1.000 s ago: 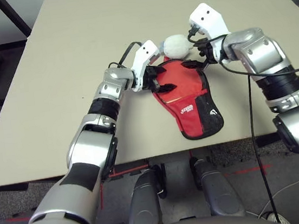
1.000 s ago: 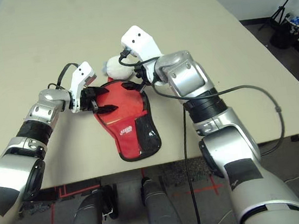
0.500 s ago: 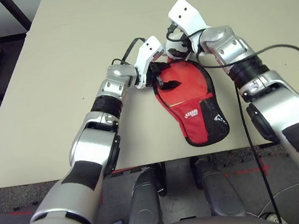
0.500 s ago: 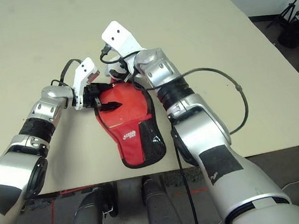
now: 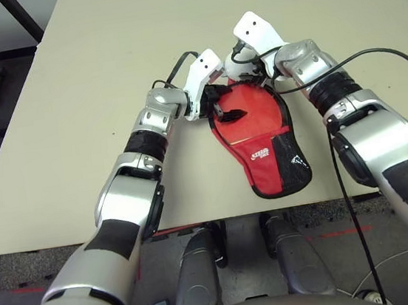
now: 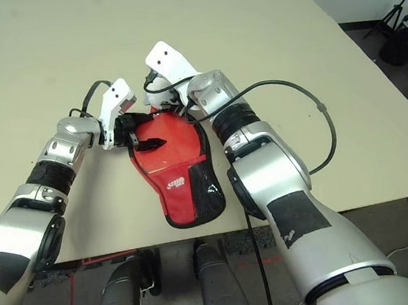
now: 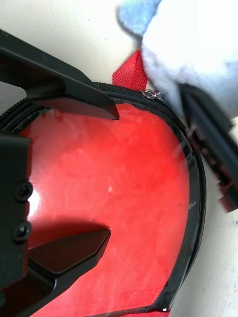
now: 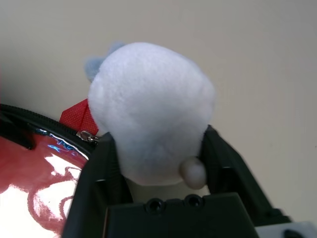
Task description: Store the ping-pong paddle in its case and zip it.
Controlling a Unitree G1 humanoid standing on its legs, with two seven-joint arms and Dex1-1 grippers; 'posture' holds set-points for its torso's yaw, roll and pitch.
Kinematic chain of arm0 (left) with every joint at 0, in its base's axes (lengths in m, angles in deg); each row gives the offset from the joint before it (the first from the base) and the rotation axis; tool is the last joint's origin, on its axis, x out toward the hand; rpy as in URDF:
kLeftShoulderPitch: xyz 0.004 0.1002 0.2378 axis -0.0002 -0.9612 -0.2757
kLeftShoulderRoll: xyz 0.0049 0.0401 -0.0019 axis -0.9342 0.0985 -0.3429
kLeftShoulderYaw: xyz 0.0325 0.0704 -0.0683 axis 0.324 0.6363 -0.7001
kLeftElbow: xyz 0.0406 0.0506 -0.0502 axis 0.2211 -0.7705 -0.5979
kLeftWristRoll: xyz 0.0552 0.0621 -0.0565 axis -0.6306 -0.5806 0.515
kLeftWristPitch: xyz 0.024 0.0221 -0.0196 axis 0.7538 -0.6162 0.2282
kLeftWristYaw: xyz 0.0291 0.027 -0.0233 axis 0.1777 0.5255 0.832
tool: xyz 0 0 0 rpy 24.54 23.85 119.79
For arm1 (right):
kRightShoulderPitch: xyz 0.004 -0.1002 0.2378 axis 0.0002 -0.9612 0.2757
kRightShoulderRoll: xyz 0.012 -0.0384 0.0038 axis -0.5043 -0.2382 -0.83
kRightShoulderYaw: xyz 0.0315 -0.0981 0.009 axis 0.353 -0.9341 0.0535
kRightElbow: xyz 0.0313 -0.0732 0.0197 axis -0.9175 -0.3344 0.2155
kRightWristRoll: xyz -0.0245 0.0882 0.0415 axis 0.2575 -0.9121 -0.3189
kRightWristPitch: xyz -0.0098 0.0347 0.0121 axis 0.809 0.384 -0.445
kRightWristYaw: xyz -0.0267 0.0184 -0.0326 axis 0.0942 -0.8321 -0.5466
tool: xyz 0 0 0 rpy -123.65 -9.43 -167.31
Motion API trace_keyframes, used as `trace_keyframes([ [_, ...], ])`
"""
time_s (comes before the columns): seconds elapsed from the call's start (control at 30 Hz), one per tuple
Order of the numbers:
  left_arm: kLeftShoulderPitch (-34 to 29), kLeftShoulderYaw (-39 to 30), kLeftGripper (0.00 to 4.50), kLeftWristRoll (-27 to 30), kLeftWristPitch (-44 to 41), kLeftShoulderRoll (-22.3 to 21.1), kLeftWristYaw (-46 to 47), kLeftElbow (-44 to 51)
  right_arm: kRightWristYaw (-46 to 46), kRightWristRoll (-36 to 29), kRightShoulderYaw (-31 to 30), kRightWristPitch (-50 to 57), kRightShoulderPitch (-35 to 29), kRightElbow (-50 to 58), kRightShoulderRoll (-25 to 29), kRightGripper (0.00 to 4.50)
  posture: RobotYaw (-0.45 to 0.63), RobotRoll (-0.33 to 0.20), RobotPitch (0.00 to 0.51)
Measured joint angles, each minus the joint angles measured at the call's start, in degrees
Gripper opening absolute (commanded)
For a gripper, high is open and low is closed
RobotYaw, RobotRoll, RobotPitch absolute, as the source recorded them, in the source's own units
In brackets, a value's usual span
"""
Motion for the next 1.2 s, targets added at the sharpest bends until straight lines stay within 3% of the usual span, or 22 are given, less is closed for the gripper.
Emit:
trace_keyframes([
  [0.17,0.03,0.01,4.5,0.0,0.0,0.13,0.09,-0.06,-1.73,-0.11,1.6,-1.22,0.0,-0.6,-0.1,0.74,-0.07,0.0,0.236],
  [0.23,0.08,0.04,4.5,-0.02,0.01,0.24,0.14,-0.19,-2.63,0.04,2.12,-1.45,0.0,-0.7,0.04,0.49,-0.07,0.0,0.237],
  [0.4,0.23,0.08,4.5,-0.05,0.08,0.59,0.31,-0.31,-2.54,1.86,1.54,-0.63,-0.13,0.84,3.28,0.48,-0.07,0.0,0.238],
  [0.53,0.32,0.19,4.5,-0.04,0.16,0.64,0.36,-0.38,2.34,4.22,-0.85,2.53,-5.04,9.97,9.37,0.46,-0.08,0.0,0.245],
  [0.87,0.05,0.47,4.5,-0.03,0.31,0.76,0.26,-0.37,21.31,5.22,-4.23,21.48,-27.81,55.66,28.08,0.44,-0.11,0.0,0.253],
  [0.93,-0.03,0.55,4.5,-0.01,0.4,0.97,0.24,-0.37,25.44,4.81,-4.28,25.24,-31.99,64.3,33.84,0.44,-0.12,0.0,0.255],
  [1.07,-0.19,0.53,4.5,-0.04,0.65,0.8,0.08,-0.68,33.13,2.42,-3.93,31.82,-37.95,76.82,44.25,0.44,-0.13,0.0,0.256],
  [1.2,-0.16,0.52,4.5,-0.06,0.79,0.91,0.11,-1.0,38.67,-1.16,-3.79,35.83,-40.53,84.79,50.59,0.42,-0.15,0.0,0.254],
])
